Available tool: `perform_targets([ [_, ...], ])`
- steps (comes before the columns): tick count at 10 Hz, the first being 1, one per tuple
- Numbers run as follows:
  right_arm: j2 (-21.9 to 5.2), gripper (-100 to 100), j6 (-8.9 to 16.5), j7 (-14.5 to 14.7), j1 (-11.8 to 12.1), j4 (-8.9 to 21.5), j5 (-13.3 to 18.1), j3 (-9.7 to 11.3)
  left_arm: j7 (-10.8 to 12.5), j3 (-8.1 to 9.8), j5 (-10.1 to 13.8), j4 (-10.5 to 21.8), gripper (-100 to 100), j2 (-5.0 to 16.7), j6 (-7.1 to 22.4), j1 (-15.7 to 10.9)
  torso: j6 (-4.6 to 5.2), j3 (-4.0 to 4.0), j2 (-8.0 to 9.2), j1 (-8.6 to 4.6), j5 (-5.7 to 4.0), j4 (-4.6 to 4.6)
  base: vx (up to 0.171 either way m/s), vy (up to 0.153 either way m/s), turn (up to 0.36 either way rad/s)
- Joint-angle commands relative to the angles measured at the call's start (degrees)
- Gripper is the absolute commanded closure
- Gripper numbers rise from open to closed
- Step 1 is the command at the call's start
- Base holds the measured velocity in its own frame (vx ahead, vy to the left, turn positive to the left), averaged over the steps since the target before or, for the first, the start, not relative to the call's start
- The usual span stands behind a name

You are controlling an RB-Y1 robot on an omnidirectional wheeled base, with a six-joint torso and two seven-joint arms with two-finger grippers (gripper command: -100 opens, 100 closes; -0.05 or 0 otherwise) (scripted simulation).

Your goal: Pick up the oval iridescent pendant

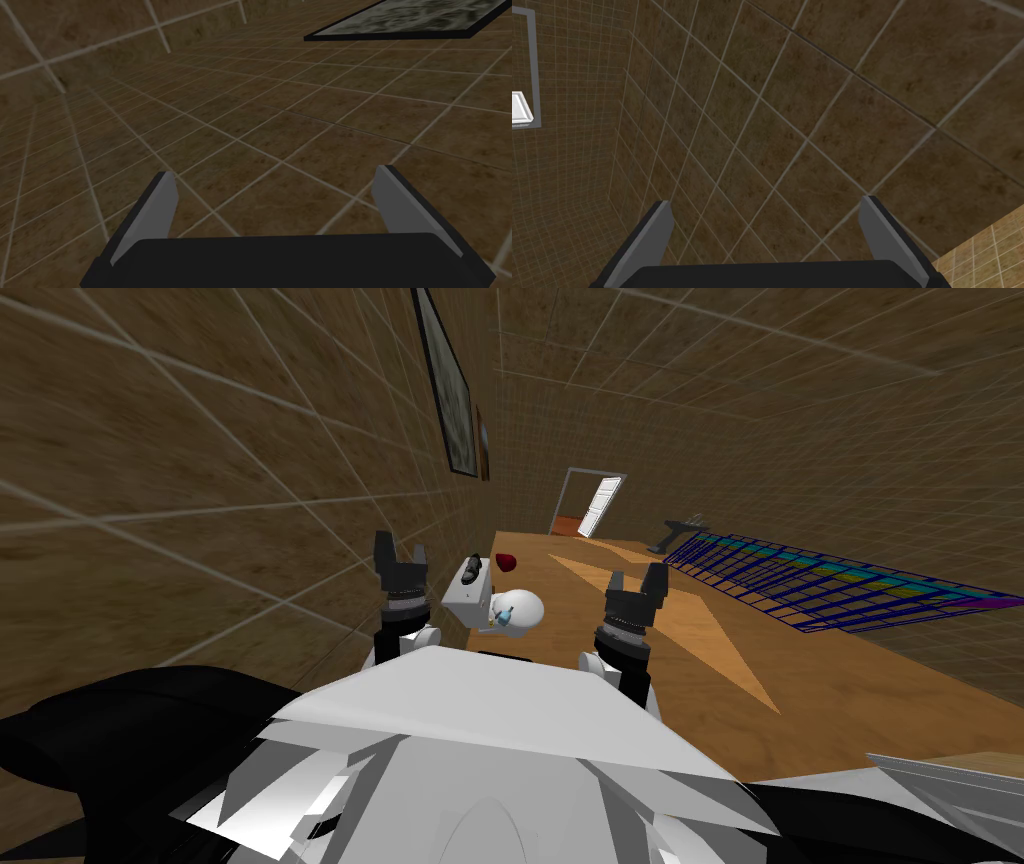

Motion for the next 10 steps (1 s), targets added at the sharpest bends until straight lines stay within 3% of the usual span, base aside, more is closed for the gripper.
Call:
perform_targets([
  [1,0.0,0,0.0,0.0,0.0,0.0,0.0,0.0,-0.4,0.15,-0.3,0.6,-100,1.9,0.0,-0.2,0.0,0.0,0.0,0.0,0.0,0.0,0.0,0.0,0.0],
  [5,0.0,0,0.0,0.0,0.0,0.0,0.0,0.0,-2.8,1.0,-2.1,4.0,-100,6.6,-0.1,-1.2,0.0,-0.02,-0.04,-0.04,-0.01,-0.01,0.009,-0.015,0.019],
  [10,0.0,0,0.0,0.0,0.0,0.0,0.0,0.0,-7.6,2.76,-5.6,10.7,-100,9.5,-0.2,-3.2,0.0,-0.05,-0.08,-0.09,-0.02,-0.02,0.017,-0.027,0.029],
])
